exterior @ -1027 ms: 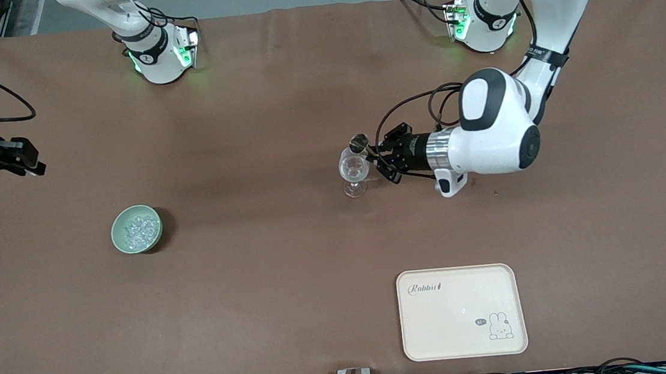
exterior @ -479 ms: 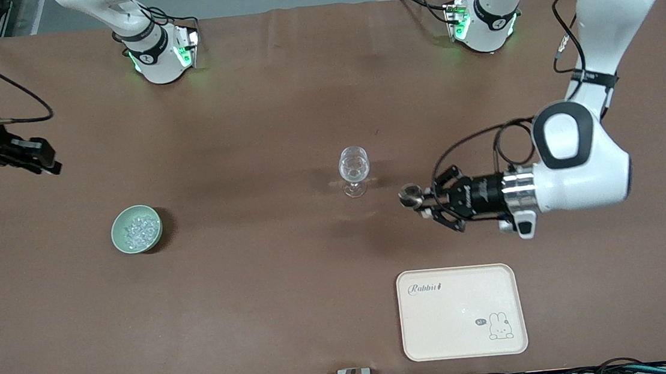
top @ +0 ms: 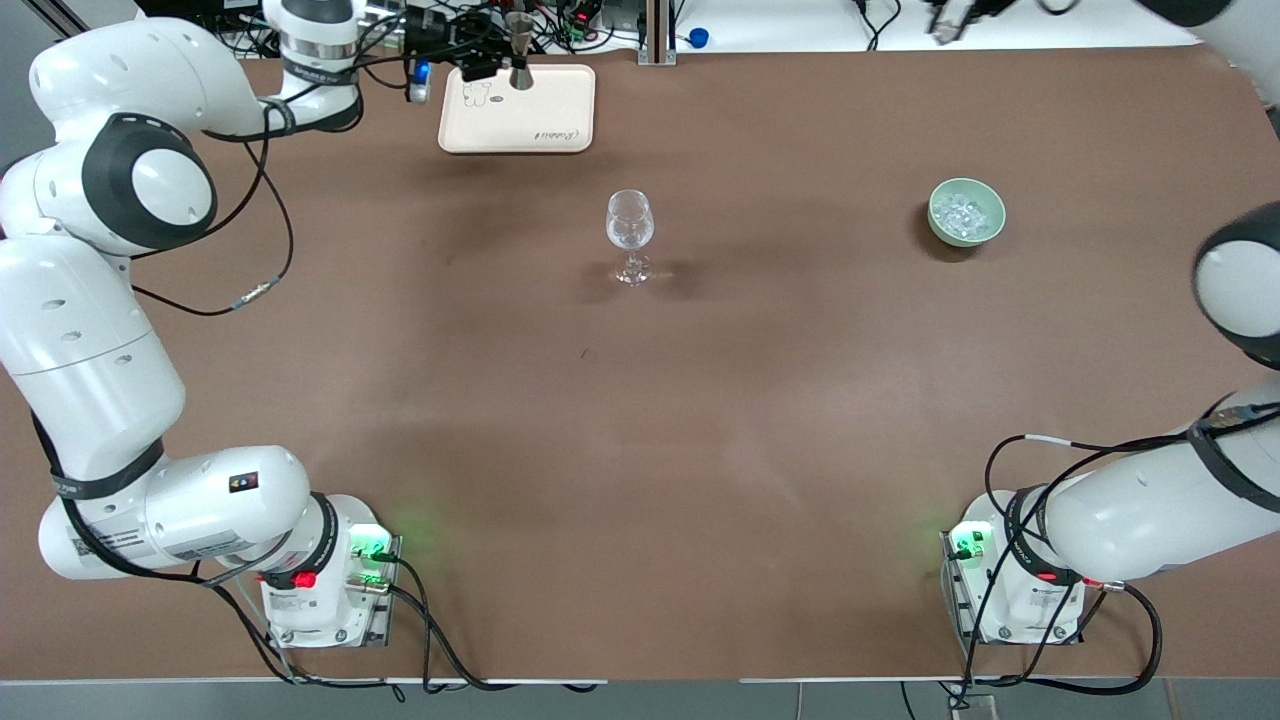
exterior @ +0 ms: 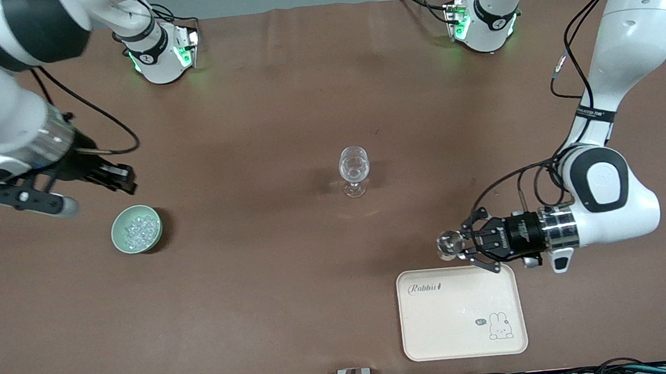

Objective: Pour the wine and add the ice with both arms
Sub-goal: 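Move the jigger toward the tray while the right gripper brings ice over the glass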

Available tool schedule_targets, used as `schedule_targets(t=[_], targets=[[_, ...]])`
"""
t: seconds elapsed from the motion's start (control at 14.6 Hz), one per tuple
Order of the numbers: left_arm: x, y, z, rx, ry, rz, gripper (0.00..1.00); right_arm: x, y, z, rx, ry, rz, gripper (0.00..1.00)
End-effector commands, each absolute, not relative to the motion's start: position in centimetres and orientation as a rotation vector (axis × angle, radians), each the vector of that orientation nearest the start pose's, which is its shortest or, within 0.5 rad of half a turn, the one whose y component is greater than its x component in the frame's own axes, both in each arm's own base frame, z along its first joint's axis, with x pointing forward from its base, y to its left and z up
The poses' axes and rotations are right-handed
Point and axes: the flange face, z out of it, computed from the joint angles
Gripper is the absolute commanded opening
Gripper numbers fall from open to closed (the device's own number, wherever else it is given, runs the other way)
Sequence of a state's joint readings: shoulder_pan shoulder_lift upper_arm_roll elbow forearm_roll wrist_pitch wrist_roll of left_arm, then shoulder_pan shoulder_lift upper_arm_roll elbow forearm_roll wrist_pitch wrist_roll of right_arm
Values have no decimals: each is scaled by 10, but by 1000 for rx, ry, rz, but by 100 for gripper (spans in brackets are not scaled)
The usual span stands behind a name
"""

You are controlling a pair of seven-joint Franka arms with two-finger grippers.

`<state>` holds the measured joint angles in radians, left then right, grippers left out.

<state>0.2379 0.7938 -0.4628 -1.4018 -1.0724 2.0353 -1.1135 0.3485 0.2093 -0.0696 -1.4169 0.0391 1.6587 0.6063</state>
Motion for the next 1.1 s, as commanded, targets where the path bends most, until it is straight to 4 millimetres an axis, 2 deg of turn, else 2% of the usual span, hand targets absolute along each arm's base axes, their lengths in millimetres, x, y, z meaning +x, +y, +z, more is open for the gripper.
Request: schedule_targets(t=[0.0,0.07,0.14,0.34,0.48,0.55,0.75,0.82,1.03], targets=[[735,-112,286,1346,1433,-974,0,600,238,575,-3034,587,-59,5],[740,-93,275,1315,1450,-966,0,599,259,568,-3024,600,-72,5],[742,-84,264,1298,1457,-965,0,598,279,561,-3011,596,-95,5],[751,-50,234,1236,1500,-904,0,584,357,533,-2988,624,-113,4],[756,-42,220,1182,1523,-872,0,577,390,523,-2991,606,-114,3],[758,-38,212,1171,1540,-855,0,575,401,518,-2996,589,-113,3],[760,-31,186,1117,1587,-834,0,559,452,487,-2992,592,-109,3],[761,-30,178,1093,1592,-832,0,549,476,475,-2968,613,-126,2],[760,-24,149,1085,1596,-803,1,529,512,451,-2966,578,-128,2]])
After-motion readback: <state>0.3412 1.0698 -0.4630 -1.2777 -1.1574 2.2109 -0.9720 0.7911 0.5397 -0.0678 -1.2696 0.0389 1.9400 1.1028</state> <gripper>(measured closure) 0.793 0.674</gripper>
